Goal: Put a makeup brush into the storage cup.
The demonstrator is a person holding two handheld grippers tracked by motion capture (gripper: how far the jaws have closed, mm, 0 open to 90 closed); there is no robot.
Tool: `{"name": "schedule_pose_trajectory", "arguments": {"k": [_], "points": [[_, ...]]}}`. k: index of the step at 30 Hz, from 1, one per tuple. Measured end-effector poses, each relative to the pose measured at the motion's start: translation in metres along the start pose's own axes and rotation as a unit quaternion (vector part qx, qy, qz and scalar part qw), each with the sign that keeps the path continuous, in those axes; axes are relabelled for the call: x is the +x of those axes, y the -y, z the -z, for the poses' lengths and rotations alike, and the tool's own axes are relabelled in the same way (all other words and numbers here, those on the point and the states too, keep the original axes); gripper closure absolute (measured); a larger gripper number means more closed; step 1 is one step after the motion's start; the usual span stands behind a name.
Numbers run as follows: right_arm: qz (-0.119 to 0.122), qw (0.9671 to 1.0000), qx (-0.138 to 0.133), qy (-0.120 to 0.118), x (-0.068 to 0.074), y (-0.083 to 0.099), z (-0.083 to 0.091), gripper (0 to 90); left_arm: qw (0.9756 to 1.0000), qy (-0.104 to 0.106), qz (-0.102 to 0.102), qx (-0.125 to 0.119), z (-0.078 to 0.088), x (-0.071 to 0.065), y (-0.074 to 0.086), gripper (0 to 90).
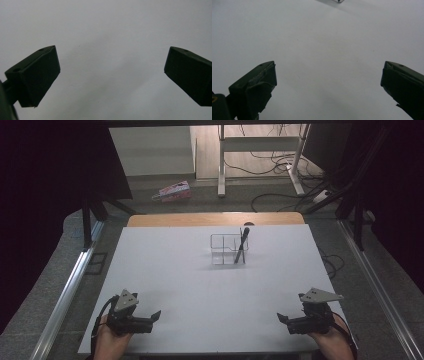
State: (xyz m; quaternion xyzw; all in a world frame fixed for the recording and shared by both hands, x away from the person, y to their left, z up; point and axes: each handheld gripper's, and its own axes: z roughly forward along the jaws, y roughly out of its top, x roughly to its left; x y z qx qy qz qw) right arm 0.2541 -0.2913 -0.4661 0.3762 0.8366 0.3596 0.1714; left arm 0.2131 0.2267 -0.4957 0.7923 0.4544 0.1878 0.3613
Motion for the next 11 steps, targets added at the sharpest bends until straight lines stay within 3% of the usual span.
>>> {"name": "schedule_pose_trajectory", "arguments": {"k": [11], "points": [[-0.008, 0.9999, 0.007, -0.001, -0.002, 0.0032, -0.0001, 0.1, 1.0, -0.001, -0.001, 0.001, -0.0005, -0.0004, -0.0004, 0.6]]}}
